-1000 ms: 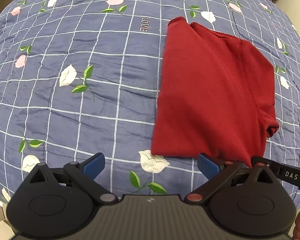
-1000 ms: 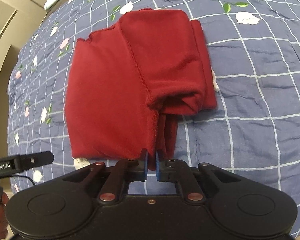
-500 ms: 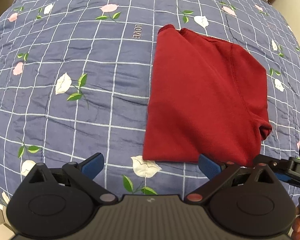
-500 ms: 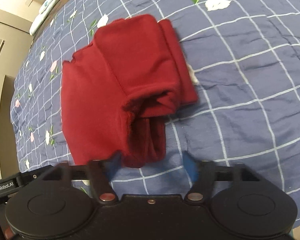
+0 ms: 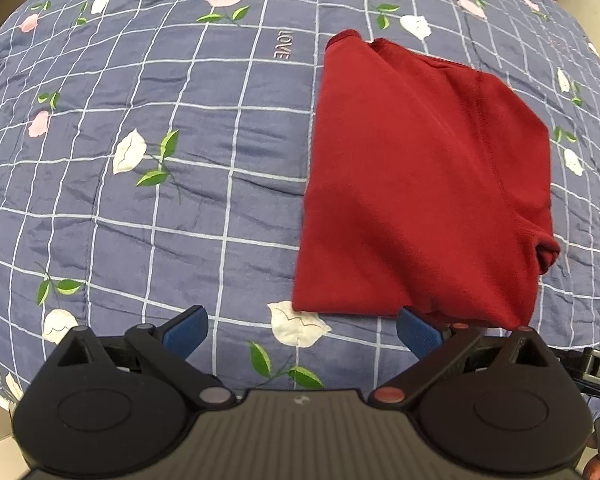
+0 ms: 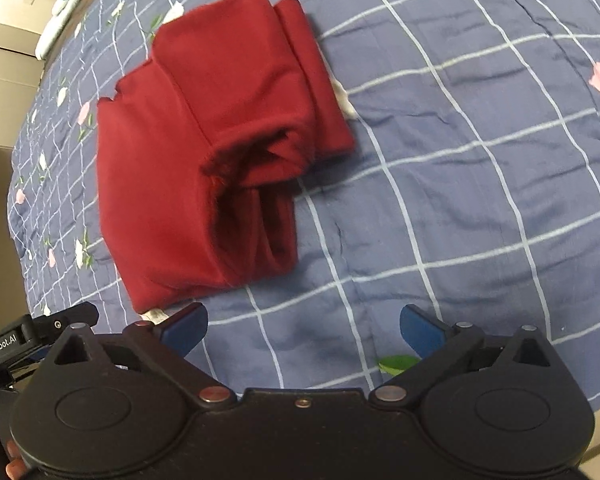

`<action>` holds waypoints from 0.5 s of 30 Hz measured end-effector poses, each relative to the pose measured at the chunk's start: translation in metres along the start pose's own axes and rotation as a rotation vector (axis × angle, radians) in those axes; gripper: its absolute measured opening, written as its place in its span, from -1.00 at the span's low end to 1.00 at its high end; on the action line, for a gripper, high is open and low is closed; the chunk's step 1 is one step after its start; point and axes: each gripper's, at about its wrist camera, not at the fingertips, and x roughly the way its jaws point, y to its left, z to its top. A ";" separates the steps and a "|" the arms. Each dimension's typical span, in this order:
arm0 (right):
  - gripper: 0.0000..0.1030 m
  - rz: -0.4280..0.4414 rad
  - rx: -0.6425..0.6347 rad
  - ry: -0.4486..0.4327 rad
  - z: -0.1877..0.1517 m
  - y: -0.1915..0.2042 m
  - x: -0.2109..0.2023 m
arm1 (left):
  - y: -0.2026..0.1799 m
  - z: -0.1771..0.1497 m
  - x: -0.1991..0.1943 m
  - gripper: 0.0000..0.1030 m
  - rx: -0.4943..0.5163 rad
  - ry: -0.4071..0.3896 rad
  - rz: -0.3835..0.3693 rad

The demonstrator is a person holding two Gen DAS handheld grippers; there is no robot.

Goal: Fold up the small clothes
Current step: 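Open the right tool and pull it back from the sweater, then move both tools down to the end edge of the folded red sweater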

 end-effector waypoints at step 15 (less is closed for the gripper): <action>0.99 -0.181 0.061 0.081 0.001 -0.022 0.014 | 0.033 0.010 0.030 0.99 -0.041 0.118 0.152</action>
